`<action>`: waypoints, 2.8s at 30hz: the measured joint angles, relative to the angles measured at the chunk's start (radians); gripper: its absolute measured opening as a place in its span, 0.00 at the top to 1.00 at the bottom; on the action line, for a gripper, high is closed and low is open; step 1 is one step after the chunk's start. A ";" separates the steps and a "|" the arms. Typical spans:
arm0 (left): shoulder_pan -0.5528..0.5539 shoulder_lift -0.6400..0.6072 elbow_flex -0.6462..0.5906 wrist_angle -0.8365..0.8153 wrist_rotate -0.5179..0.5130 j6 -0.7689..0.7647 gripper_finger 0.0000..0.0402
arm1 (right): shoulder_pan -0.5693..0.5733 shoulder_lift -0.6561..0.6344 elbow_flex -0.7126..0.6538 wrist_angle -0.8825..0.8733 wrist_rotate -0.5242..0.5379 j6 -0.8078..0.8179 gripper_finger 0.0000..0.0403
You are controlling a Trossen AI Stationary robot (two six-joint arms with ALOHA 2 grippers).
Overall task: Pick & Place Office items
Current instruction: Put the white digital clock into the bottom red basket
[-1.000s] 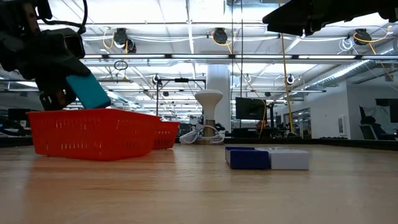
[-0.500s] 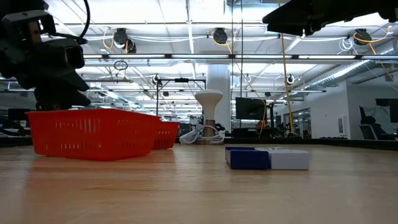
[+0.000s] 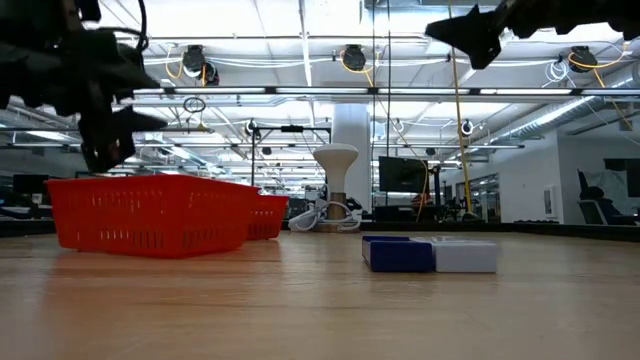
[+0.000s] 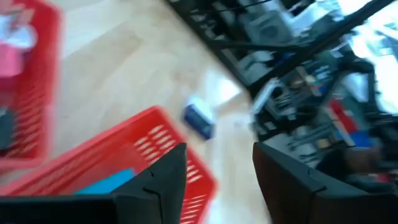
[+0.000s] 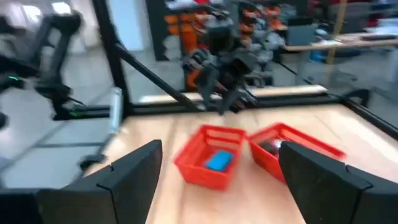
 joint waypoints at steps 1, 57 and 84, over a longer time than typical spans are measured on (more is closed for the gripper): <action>0.004 -0.004 0.000 0.022 0.014 0.000 0.54 | 0.003 0.009 0.000 0.023 -0.012 0.003 0.23; 0.004 -0.009 0.000 0.166 -0.098 0.323 0.54 | 0.177 0.830 0.192 -0.099 0.192 0.217 0.30; 0.000 -0.001 0.004 0.186 -0.128 0.082 0.48 | 0.092 0.617 0.240 0.222 0.461 -0.419 0.30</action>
